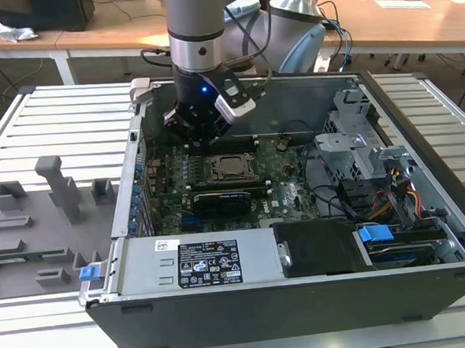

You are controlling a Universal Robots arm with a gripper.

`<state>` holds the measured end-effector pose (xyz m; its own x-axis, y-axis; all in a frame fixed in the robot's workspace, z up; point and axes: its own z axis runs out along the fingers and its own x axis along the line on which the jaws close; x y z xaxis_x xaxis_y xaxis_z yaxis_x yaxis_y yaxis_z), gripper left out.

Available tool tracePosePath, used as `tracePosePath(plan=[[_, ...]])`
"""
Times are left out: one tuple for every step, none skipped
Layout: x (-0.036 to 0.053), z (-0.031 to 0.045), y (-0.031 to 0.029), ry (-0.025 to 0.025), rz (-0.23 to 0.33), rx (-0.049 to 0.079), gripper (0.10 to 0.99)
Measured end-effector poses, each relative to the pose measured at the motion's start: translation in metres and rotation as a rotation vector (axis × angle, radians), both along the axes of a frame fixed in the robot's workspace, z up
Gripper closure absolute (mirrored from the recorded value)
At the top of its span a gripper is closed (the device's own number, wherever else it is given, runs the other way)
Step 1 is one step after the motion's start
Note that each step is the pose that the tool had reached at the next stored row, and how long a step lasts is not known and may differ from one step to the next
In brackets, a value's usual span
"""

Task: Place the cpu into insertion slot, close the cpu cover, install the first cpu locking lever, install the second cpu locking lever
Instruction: 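Install the first cpu locking lever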

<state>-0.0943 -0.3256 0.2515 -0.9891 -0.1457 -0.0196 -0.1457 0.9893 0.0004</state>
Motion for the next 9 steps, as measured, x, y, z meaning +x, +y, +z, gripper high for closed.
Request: tracePosePath(plan=[[-0.0037,0.0000,0.0000,-0.0002,0.000,0.000,0.980],[-0.0066,0.0000,0.0000,-0.0001,0.000,0.000,0.980],[-0.0077,0.0000,0.0000,-0.0002,0.000,0.000,0.980],[-0.0091,0.0000,0.0000,-0.0001,0.000,0.000,0.980],[-0.0115,0.0000,0.0000,-0.0001,0.000,0.000,0.980],[-0.0145,0.0000,0.0000,0.0000,0.000,0.002,0.980],[-0.0168,-0.0001,0.0000,-0.0001,0.000,0.010,0.980],[-0.0189,-0.0001,0.0000,-0.0001,0.000,0.026,0.980],[-0.0195,-0.0001,0.0000,-0.0002,0.000,0.039,0.980]])
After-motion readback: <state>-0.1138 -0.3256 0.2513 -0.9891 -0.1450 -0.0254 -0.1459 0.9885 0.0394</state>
